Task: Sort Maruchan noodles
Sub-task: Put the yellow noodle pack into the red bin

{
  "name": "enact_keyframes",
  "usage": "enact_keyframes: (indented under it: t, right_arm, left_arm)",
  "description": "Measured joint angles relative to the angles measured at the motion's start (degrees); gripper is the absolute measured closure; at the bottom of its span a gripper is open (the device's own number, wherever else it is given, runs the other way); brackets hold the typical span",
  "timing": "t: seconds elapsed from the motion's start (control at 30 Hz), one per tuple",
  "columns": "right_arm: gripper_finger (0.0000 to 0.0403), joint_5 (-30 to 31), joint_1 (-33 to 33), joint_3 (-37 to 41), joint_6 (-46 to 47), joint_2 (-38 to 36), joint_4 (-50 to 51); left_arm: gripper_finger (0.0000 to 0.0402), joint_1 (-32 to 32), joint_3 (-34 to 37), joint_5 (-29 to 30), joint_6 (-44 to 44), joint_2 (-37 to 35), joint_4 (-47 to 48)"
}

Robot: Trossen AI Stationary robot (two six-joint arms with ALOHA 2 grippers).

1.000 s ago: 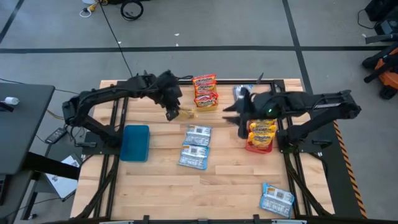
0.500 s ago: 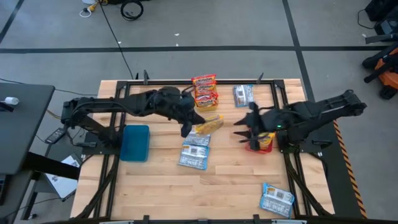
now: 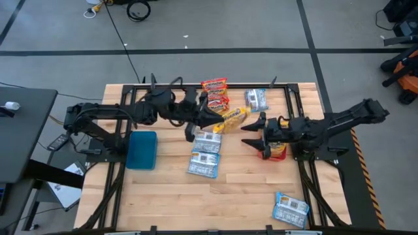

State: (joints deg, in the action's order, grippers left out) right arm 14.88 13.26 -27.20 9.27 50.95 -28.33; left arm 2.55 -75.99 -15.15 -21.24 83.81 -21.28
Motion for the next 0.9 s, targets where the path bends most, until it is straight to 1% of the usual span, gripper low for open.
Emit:
enact_keyframes:
  t: [0.07, 0.13, 0.27, 0.33, 0.43, 0.53, 0.6, 0.77, 0.9]
  right_arm:
    - [0.0123, -1.62, -0.61, -0.02, -0.97, 2.59, -7.70]
    - [0.0109, -3.11, -1.25, -0.94, -2.18, 5.48, -13.16]
    - [0.0093, -5.38, -3.18, -3.96, -4.18, 10.18, -18.70]
    - [0.0089, -7.44, -4.24, -5.81, -3.85, 12.27, -18.97]
    - [0.0085, -13.28, -5.78, -9.00, -0.94, 15.05, -19.06]
    - [0.0077, -18.91, -7.14, -12.92, 2.47, 17.25, -19.66]
    - [0.0070, -20.87, -7.86, -15.55, 3.08, 18.82, -19.68]
    - [0.0051, -22.58, -8.79, -20.48, 0.79, 21.98, -19.65]
    - [0.0043, -26.74, -8.82, -23.31, -4.22, 23.90, -20.87]
  left_arm:
    - [0.0401, -0.03, 0.00, -0.21, -0.52, 0.00, -2.61]
    - [0.0401, -0.23, 0.00, -0.27, -0.71, 0.00, -3.79]
    - [0.0401, -0.93, -0.01, -0.19, -0.86, 0.04, -8.29]
    - [0.0401, -1.30, -0.02, -0.39, -1.38, 0.04, -10.35]
    - [0.0401, -1.90, -0.02, -1.03, -2.39, 0.04, -13.01]
    - [0.0401, -2.73, -0.09, -0.83, -2.97, 0.02, -13.82]
    - [0.0401, -3.21, -0.09, -0.12, -3.72, 0.02, -13.79]
    - [0.0401, -3.45, -0.09, 0.38, -5.16, 0.02, -14.84]
    - [0.0401, -3.43, -0.09, 0.52, -5.21, 0.02, -14.68]
